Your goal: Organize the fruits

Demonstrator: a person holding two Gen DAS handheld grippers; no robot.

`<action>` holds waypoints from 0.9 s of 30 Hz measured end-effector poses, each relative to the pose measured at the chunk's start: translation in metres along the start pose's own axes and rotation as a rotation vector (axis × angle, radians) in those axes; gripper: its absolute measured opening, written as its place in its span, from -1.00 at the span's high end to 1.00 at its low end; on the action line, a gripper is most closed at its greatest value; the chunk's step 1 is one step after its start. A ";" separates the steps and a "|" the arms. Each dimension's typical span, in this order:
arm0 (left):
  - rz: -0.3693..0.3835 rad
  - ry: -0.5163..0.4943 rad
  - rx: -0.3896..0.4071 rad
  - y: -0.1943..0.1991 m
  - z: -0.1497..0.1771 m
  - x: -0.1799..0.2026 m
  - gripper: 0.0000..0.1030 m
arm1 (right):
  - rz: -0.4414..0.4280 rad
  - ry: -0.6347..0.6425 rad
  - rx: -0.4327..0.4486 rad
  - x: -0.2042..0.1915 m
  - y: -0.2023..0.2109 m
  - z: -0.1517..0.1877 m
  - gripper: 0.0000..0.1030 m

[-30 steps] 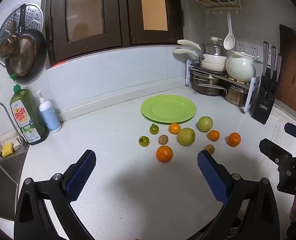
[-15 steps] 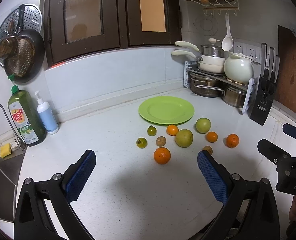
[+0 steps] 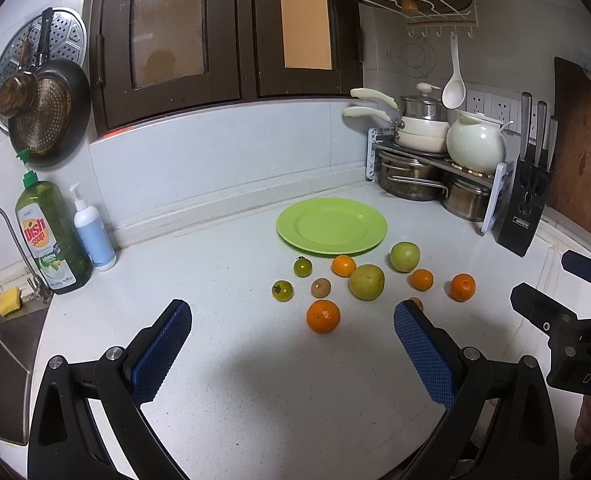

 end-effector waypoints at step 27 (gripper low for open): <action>0.009 -0.001 0.003 -0.003 -0.001 0.002 -1.00 | -0.001 0.003 -0.004 -0.003 -0.002 0.000 -0.99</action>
Point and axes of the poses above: each gripper's, at about its wrist camera, not at the fingertips, and y roughly against the way its jaws point, x to its right, z to its underside, the point moved 3 cm from there along -y, roughly the way its jaws point
